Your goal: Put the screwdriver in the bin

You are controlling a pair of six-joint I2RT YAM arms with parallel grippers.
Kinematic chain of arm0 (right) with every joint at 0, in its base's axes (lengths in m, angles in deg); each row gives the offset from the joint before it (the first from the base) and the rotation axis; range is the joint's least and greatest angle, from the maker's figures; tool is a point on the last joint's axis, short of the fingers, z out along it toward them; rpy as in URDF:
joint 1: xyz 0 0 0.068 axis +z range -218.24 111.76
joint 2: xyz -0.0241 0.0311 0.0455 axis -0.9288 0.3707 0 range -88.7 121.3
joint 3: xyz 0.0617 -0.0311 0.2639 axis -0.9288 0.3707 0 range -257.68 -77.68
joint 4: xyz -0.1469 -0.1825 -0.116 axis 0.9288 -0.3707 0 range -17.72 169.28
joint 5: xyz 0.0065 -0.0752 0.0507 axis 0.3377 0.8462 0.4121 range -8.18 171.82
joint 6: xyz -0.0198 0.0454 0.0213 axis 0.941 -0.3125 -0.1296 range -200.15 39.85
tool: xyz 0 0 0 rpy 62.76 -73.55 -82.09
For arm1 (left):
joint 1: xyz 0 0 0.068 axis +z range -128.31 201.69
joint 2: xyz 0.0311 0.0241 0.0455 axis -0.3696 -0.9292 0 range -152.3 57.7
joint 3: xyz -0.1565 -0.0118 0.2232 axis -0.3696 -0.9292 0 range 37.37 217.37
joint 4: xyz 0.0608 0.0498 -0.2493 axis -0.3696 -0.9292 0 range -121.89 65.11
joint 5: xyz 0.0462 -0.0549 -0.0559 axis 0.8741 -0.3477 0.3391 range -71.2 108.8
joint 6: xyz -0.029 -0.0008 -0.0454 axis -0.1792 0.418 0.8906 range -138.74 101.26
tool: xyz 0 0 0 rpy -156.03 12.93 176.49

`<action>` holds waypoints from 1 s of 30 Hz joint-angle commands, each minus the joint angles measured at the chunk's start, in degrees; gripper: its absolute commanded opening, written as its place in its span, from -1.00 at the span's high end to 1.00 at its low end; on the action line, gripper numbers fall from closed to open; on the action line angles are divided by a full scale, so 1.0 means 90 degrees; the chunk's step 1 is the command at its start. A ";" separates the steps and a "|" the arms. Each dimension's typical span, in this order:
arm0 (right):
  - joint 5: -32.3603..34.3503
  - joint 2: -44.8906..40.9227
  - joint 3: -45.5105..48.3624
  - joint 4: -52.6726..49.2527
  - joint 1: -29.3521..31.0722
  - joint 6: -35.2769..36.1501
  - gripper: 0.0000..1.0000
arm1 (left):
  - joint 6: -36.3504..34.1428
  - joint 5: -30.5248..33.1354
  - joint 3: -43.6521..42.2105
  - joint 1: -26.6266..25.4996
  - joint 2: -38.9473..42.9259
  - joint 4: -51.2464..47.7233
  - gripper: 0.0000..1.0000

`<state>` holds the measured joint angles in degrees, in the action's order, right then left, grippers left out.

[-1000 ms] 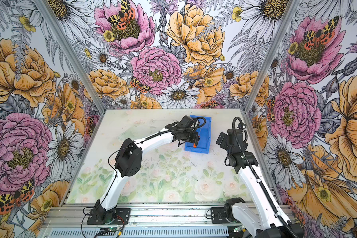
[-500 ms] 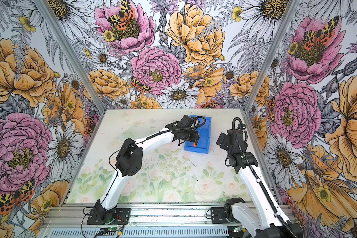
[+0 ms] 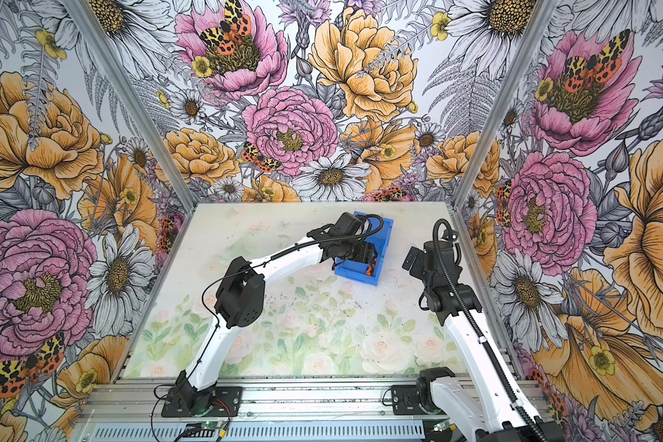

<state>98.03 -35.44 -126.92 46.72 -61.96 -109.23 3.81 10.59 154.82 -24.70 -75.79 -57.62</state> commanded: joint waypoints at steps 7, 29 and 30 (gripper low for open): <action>0.0469 -0.0622 0.0344 0.0014 -0.0063 -0.0250 -0.99 | -0.0549 0.0312 -0.0348 -0.0051 0.1304 0.0111 -0.97; 0.1421 -0.2298 0.2856 0.2037 -0.0083 0.0703 -0.99 | -0.1642 0.2570 -0.6918 0.2361 0.5828 0.3239 -0.97; 0.1390 -0.2330 0.2967 0.2210 -0.0083 0.0883 -0.99 | -0.1631 0.2619 -0.7071 0.2511 0.5883 0.3343 -0.97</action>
<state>110.11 -55.27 -101.80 58.55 -62.33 -107.92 -9.37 31.16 93.69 -4.24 -24.99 -34.30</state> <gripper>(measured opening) 0.995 0.986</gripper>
